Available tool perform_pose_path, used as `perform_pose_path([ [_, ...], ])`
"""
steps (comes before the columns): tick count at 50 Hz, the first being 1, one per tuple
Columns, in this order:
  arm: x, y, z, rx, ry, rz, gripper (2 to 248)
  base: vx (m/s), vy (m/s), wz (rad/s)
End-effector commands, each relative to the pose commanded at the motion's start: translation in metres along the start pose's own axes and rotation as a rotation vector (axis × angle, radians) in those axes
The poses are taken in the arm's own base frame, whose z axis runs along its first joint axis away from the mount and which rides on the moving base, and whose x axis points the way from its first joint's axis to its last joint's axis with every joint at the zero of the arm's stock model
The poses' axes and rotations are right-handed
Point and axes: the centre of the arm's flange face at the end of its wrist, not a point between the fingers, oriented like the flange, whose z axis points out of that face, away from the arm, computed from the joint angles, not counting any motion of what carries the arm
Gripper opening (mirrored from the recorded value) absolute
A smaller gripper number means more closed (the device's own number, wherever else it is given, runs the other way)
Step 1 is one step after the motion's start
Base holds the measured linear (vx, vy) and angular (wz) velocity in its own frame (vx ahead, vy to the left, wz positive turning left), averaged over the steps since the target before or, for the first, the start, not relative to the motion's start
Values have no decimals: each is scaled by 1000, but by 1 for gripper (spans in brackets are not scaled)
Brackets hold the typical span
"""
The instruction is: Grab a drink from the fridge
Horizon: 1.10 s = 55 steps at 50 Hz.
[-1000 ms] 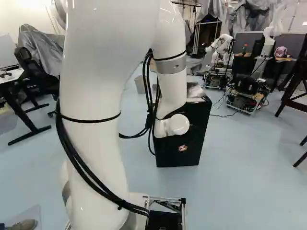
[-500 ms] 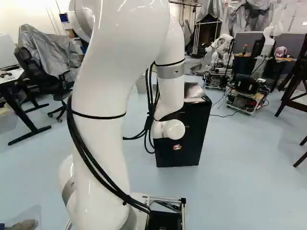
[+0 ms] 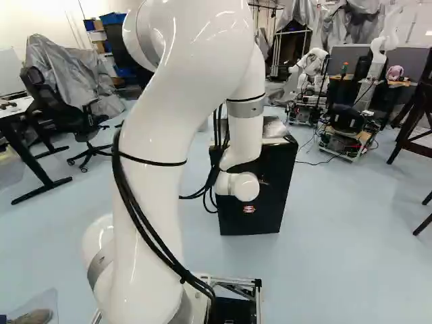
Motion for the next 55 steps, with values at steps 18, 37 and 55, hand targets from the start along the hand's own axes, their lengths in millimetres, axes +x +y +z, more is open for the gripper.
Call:
perform_pose_path([
  [18, -12, 11, 15, -86, 17, 83, 247, 0, 0, 0],
  [37, -25, 22, 30, -183, 35, 162, 247, 0, 0, 0],
  [55, -39, 33, 42, -283, 52, 230, 247, 0, 0, 0],
])
